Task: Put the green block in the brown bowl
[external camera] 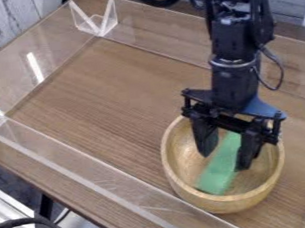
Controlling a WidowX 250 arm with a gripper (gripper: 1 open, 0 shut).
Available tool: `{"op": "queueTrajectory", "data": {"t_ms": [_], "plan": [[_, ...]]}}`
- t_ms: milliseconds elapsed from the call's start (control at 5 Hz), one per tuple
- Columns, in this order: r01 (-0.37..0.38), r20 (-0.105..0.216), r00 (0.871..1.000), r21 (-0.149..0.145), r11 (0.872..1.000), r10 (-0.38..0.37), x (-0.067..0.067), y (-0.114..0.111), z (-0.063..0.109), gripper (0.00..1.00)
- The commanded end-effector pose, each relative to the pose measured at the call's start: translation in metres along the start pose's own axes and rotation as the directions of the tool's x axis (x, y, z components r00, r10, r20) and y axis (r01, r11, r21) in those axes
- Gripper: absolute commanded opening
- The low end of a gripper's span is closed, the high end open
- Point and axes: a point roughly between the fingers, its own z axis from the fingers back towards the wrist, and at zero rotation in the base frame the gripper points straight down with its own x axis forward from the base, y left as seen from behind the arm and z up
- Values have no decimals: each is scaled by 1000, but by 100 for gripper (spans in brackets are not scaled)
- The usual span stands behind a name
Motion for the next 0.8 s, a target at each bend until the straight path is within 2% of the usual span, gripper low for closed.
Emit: {"op": "queueTrajectory", "data": {"t_ms": [0, 400, 600], "plan": [[1, 44, 999, -4, 1000, -1, 9, 0, 11, 100], [0, 30, 1000, -1, 1000, 0, 11, 1, 6, 100], [3, 55, 998, -7, 1000, -2, 10, 2, 18, 100]]}}
